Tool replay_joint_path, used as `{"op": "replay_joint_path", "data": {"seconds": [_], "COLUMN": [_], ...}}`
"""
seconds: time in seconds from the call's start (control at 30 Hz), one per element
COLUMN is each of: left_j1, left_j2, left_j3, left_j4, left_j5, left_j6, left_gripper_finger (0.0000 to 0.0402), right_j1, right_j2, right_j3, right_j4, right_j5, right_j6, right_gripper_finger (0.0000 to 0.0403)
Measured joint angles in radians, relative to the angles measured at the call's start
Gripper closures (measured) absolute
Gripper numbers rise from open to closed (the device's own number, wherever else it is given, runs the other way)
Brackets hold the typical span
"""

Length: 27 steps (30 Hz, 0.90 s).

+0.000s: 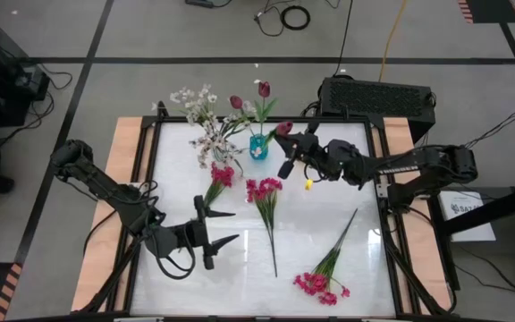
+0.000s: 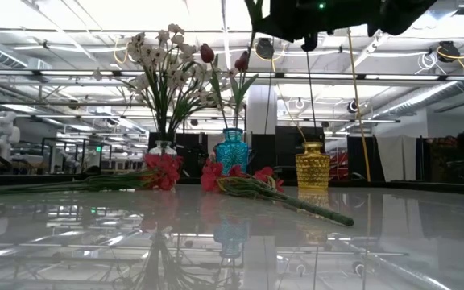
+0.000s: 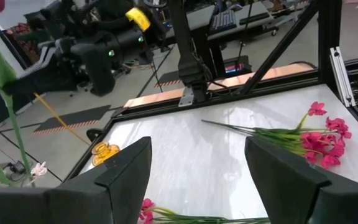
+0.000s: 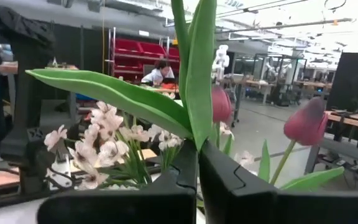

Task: Sort flowers into vase by color
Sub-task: Put the red tulip into the blue vase

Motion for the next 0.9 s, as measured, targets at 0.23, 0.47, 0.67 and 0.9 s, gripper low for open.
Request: {"op": "replay_joint_path", "data": {"seconds": [0.23,0.47,0.67,0.9], "left_j1": [0.000,0.000,0.000,0.000], "left_j2": [0.000,0.000,0.000,0.000], "left_j3": [0.000,0.000,0.000,-0.001], "left_j4": [0.000,0.000,0.000,-0.003], "left_j5": [0.000,0.000,0.001,0.001], "left_j6": [0.000,0.000,0.000,0.001], "left_gripper_finger": [0.0136,0.0136,0.0136,0.0136], "right_j1": [-0.015,-0.038,-0.042,-0.043], "right_j2": [0.010,0.015,0.034,0.088], "right_j3": [0.000,0.000,0.001,0.001], "right_j4": [-0.009,-0.025,-0.026,-0.008], "right_j5": [-0.015,-0.015,-0.015,-0.015], "right_j6": [0.007,0.007,0.021,0.041], "right_gripper_finger": [0.0403,0.0403,0.0403,0.0403]}}
